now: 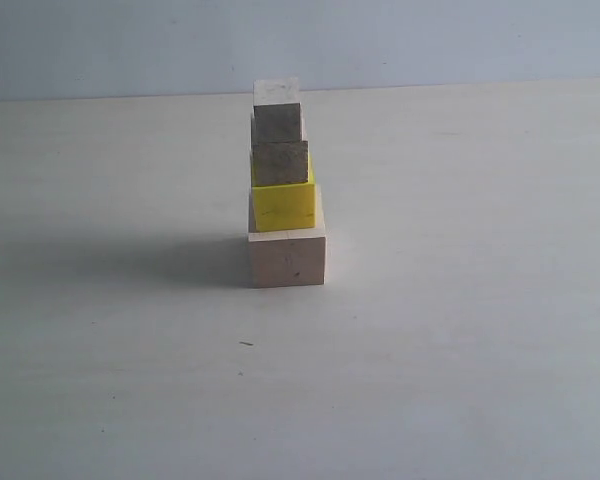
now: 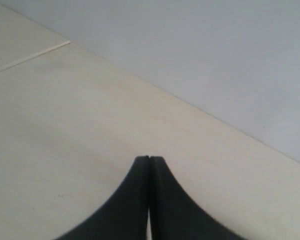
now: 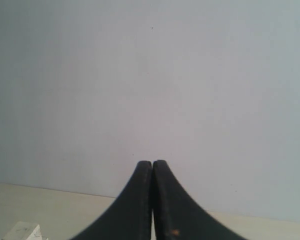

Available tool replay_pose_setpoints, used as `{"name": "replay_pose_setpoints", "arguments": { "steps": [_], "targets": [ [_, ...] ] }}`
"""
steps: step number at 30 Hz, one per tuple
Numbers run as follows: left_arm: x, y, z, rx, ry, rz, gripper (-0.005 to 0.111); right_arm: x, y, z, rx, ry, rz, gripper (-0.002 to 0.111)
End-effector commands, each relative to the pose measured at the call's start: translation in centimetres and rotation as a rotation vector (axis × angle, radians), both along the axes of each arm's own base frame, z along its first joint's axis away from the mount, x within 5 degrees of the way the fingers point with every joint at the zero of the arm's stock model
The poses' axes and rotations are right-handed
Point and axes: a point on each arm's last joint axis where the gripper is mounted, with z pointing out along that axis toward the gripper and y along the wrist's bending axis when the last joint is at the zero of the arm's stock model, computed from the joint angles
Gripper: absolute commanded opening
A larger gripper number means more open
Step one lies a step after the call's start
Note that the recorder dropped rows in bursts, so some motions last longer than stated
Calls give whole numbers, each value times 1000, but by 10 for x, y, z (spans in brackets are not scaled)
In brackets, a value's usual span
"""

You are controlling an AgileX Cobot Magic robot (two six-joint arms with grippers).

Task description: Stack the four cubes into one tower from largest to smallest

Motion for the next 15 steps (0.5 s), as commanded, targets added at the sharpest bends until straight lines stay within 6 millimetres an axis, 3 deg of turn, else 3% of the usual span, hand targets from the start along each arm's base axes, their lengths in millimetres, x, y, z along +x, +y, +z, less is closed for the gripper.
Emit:
{"name": "replay_pose_setpoints", "arguments": {
  "steps": [1,12,15],
  "targets": [
    [-2,-8,-13,-14,0,-105,0,0,-1,0,5,-3,-7,0],
    [-7,-13,-57,363,70,-268,0,0,-1,0,5,-3,-7,0],
    [-9,-14,-54,397,29,-271,0,0,-1,0,5,-3,-7,0]
  ]
}}
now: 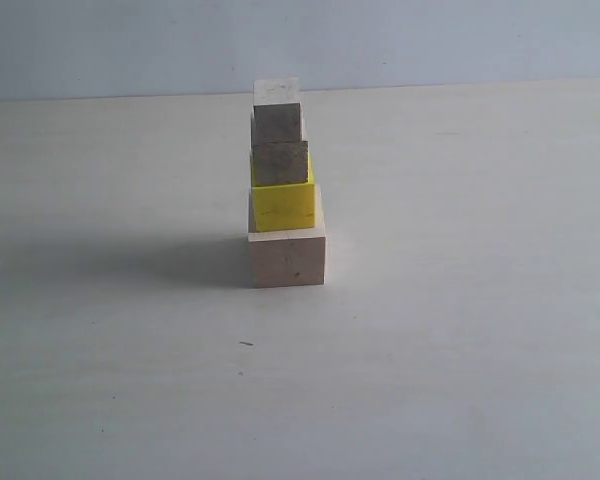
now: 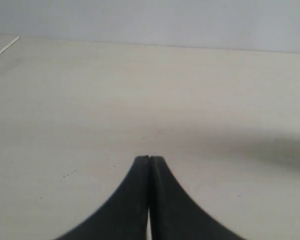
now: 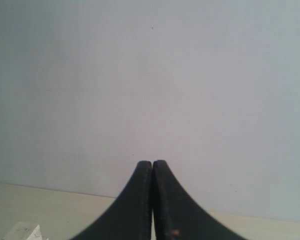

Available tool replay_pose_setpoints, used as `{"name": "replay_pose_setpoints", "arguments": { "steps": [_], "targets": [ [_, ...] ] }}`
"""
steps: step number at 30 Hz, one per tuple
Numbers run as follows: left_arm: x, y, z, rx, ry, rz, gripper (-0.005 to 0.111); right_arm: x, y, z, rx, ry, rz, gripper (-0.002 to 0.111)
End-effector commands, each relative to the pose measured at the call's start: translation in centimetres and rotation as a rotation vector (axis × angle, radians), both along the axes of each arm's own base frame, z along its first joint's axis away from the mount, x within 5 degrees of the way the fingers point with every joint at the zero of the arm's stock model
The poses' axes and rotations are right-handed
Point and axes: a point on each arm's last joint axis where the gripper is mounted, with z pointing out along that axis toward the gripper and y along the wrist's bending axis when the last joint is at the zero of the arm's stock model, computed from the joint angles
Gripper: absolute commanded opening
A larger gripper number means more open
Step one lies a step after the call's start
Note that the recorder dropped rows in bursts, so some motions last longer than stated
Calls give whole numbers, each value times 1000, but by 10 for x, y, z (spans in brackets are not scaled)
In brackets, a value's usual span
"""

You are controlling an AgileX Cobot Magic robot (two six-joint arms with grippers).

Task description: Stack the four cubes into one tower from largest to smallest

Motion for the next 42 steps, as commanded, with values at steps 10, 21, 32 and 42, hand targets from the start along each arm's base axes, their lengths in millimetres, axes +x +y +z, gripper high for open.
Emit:
{"name": "replay_pose_setpoints", "arguments": {
  "steps": [10,21,32,42],
  "targets": [
    [-1,-1,1,18,-37,-21,0,0,-1,0,5,-3,-7,0],
    [-1,-1,1,18,-37,-21,0,0,1,0,4,-5,12,0],
    [-1,-1,1,18,-37,-21,0,-2,1,-12,-66,18,17,0],
    [-1,-1,1,18,-37,-21,0,-19,-16,-168,2,21,-169,0]
  ]
}}
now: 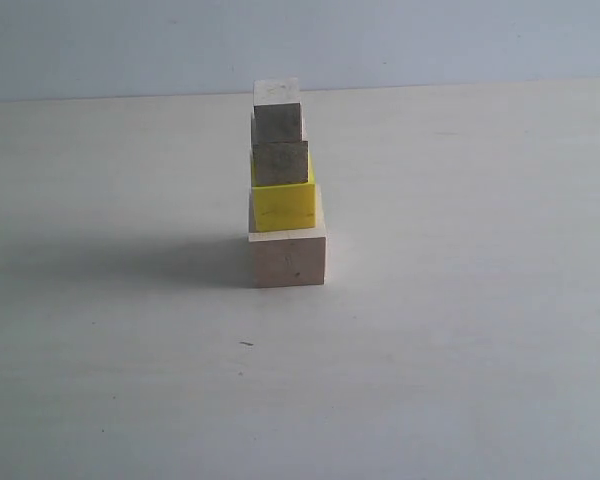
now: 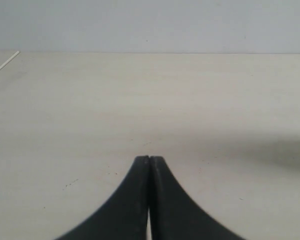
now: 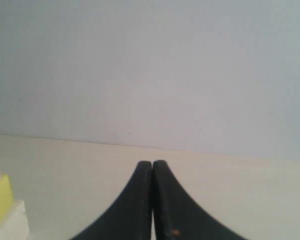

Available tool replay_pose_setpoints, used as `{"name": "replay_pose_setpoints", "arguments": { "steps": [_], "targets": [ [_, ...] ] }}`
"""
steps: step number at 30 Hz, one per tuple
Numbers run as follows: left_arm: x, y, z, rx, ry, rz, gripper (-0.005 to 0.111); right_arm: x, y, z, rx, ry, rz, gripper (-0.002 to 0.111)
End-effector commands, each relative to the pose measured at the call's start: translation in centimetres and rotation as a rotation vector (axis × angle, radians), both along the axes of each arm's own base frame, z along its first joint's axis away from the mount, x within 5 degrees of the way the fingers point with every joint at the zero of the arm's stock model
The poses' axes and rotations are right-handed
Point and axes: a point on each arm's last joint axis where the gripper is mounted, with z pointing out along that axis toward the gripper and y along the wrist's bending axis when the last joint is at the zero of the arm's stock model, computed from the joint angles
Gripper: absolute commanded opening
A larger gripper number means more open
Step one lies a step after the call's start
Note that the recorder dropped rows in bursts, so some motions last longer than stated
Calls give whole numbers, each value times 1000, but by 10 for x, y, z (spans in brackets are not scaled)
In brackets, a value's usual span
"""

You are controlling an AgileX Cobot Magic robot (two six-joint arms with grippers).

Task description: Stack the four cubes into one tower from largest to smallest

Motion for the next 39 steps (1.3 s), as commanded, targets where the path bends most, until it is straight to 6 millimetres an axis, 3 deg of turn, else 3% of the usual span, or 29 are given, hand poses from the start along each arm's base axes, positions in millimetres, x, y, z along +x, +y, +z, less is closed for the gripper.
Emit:
{"name": "replay_pose_setpoints", "arguments": {
  "steps": [1,7,11,19,27,39],
  "targets": [
    [0,-1,0,-12,-12,-6,0,-7,-5,-49,68,-55,-54,0],
    [0,-1,0,-12,-12,-6,0,-7,-5,-93,50,44,-56,0],
    [0,-1,0,-12,-12,-6,0,-7,-5,-111,47,86,-55,0],
    [0,-1,0,-12,-12,-6,0,-16,-6,-116,-94,95,-39,0],
    [0,-1,0,-12,-12,-6,0,-17,-6,-117,-9,117,-60,0],
    [0,-1,0,-12,-12,-6,0,-17,-9,-120,-85,144,-77,0]
  ]
}}
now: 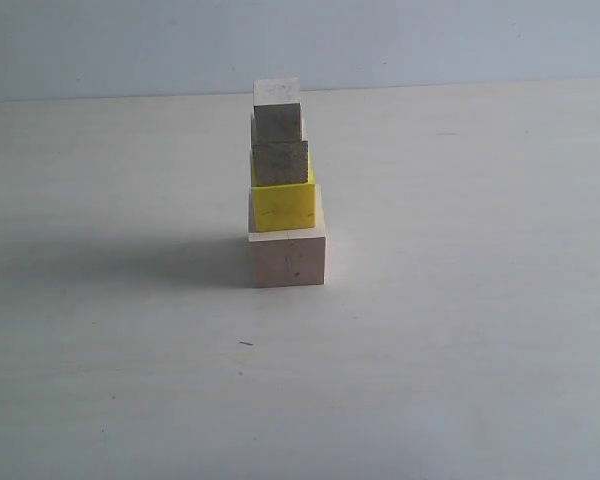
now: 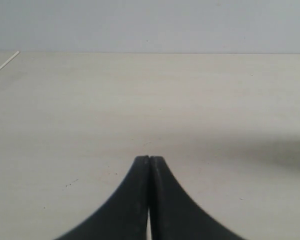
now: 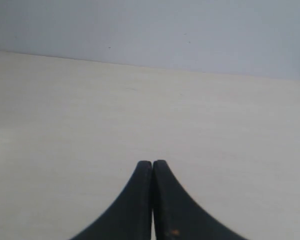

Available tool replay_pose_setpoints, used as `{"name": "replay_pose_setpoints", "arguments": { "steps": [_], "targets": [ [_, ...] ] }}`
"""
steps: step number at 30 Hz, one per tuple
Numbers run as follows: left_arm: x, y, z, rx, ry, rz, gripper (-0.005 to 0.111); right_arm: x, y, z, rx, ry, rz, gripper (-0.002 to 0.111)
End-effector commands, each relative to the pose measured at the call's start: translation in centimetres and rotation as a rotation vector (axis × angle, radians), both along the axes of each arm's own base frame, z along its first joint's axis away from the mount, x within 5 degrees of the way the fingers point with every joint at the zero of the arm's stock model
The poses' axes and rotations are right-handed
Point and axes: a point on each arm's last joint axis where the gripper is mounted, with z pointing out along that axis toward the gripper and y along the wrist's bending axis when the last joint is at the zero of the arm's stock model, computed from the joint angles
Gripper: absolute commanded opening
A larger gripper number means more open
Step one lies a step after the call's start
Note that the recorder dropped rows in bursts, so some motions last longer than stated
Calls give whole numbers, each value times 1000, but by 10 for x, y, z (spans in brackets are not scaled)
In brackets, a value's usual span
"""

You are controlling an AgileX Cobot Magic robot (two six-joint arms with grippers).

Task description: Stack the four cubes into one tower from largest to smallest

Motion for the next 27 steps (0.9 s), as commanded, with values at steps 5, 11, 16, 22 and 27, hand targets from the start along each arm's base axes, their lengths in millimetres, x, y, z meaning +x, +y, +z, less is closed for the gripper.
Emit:
{"name": "replay_pose_setpoints", "arguments": {
  "steps": [5,11,16,22,27],
  "targets": [
    [0,-1,0,-12,-12,-6,0,0,-1,-1,-6,-4,-3,0],
    [0,-1,0,-12,-12,-6,0,0,-1,-1,-6,-4,-3,0],
    [0,-1,0,-12,-12,-6,0,0,0,0,6,-8,-3,0],
    [0,-1,0,-12,-12,-6,0,0,0,0,6,-8,-3,0],
    [0,-1,0,-12,-12,-6,0,0,0,0,6,-8,-3,0]
  ]
}}
